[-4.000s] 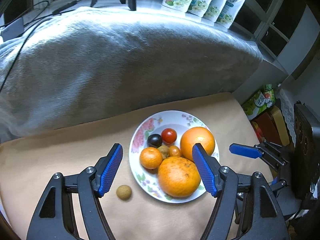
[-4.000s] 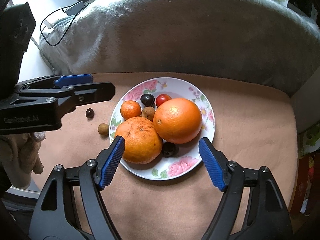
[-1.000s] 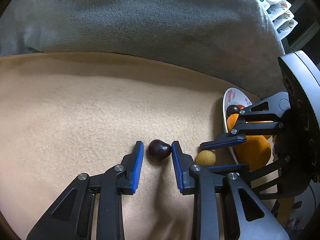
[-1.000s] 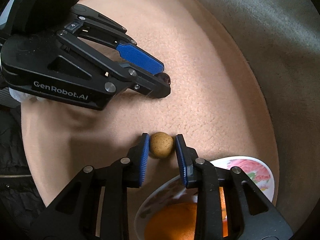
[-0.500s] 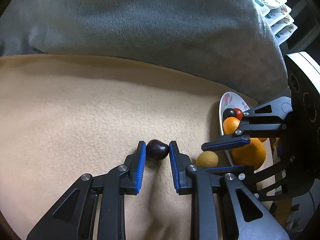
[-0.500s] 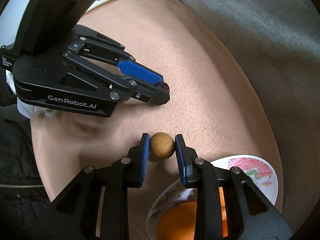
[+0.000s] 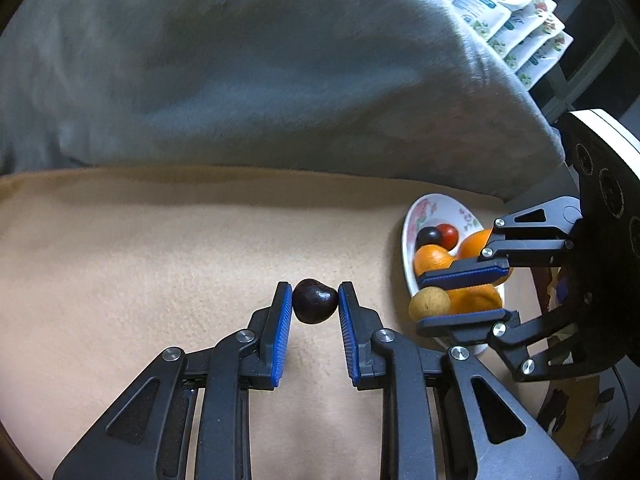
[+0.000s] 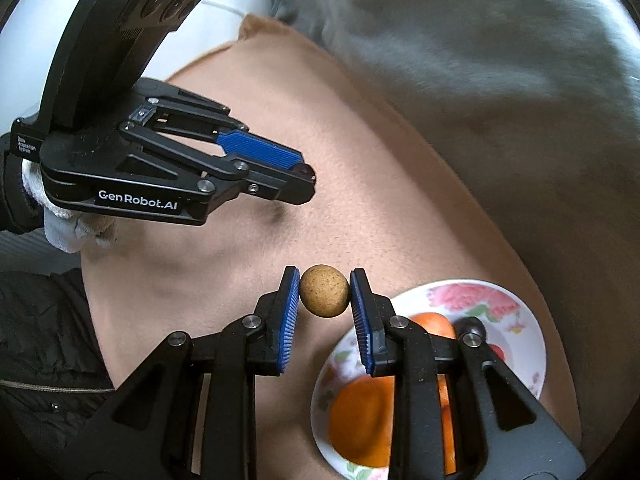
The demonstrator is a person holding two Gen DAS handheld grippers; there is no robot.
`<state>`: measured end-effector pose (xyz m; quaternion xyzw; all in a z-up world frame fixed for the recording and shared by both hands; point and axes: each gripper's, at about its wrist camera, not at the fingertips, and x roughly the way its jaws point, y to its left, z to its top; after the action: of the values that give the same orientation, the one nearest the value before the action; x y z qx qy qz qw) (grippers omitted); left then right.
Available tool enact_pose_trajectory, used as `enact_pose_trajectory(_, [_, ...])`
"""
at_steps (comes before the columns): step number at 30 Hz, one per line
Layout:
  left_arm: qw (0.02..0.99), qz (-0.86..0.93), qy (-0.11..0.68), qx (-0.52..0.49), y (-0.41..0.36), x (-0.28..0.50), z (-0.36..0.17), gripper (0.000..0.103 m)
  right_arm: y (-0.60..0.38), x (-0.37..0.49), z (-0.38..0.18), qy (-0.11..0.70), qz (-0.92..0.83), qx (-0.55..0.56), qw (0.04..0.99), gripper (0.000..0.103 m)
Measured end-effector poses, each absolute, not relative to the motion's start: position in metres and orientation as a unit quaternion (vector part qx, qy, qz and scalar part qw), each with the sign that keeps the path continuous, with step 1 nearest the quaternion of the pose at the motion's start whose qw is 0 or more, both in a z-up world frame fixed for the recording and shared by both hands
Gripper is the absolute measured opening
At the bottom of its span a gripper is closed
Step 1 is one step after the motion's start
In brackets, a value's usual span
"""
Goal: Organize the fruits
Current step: 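Carry the tan fruit with the right tool over the plate, then lower the tan fruit onto the plate and open the right tool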
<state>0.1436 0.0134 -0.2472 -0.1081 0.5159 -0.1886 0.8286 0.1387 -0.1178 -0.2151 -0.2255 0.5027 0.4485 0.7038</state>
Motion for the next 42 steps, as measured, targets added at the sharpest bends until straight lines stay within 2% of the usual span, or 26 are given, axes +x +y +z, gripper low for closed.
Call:
enact_pose_trajectory(19, [0.827, -0.244, 0.500, -0.071, -0.050, 0.152, -0.208, 0.022, -0.204, 0.144, -0.191, 0.492, 0.378, -0.155, 0.769, 0.027])
enact_pose_trajectory(42, [0.821, -0.274, 0.499, -0.036, -0.118, 0.156, -0.204, 0.022, -0.259, 0.180, -0.198, 0.503, 0.333, -0.104, 0.791, 0.027])
